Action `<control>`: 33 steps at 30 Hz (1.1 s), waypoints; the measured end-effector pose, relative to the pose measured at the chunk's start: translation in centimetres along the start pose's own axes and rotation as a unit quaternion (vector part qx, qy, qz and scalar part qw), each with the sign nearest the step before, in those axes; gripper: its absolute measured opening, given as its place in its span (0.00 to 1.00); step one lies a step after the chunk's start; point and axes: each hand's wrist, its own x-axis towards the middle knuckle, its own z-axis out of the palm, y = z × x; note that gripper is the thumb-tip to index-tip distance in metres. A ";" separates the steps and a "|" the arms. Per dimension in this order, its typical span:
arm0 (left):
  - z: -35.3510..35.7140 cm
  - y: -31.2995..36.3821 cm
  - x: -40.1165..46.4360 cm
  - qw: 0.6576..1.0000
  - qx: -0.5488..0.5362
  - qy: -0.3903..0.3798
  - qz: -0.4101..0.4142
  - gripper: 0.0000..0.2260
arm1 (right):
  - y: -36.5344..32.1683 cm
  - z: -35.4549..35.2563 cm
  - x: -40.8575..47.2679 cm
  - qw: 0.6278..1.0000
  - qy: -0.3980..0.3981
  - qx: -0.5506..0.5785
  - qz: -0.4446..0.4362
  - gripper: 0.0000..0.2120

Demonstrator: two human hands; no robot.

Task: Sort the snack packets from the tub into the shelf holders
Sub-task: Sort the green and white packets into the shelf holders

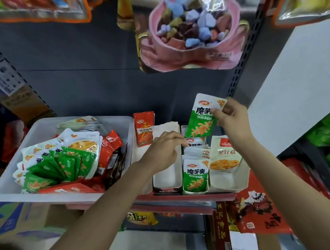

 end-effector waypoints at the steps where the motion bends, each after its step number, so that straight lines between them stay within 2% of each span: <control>1: 0.0 0.1 0.0 1.000 -0.002 0.002 -0.001 0.23 | -0.4 0.0 0.0 1.000 0.008 0.007 -0.009 0.07; 4: 0.0 0.2 -0.1 1.000 -0.005 0.007 -0.007 0.23 | -1.1 0.0 0.5 0.999 0.021 0.001 -0.033 0.10; 9: 0.1 0.0 -0.3 1.000 -0.011 -0.001 -0.005 0.23 | 1.3 0.5 0.8 0.981 -0.032 -0.191 -0.021 0.06; 12: 0.1 -0.2 -0.2 1.000 -0.009 -0.006 -0.004 0.24 | 2.7 0.8 0.7 0.947 -0.072 -0.313 -0.026 0.04; 15: 0.1 -0.3 0.0 1.000 -0.011 -0.011 -0.013 0.24 | 3.5 1.0 0.4 0.910 -0.124 -0.392 -0.055 0.07; 18: 0.3 -0.3 0.1 1.000 -0.019 -0.007 -0.019 0.22 | 4.0 1.3 0.2 0.838 -0.165 -0.510 -0.104 0.08; 20: 0.2 -0.3 -0.1 0.999 -0.028 0.014 -0.024 0.20 | 3.9 1.8 0.2 0.815 -0.181 -0.540 -0.103 0.09; 23: -0.9 -0.7 -0.8 0.992 -0.062 0.093 -0.053 0.16 | 3.5 2.8 -0.2 0.840 -0.164 -0.507 -0.100 0.10; 27: -3.5 -2.8 -3.8 0.967 -0.091 0.217 -0.101 0.11 | 1.9 6.3 -1.4 0.918 -0.125 -0.363 -0.098 0.09; 30: -5.9 -6.1 -7.3 0.945 -0.052 0.289 -0.145 0.11 | 0.7 10.7 -2.6 0.941 -0.171 -0.285 -0.070 0.10; 33: -8.4 -10.4 -10.5 0.913 -0.003 0.335 -0.233 0.15 | 0.3 16.5 -3.8 0.949 -0.217 -0.226 -0.040 0.13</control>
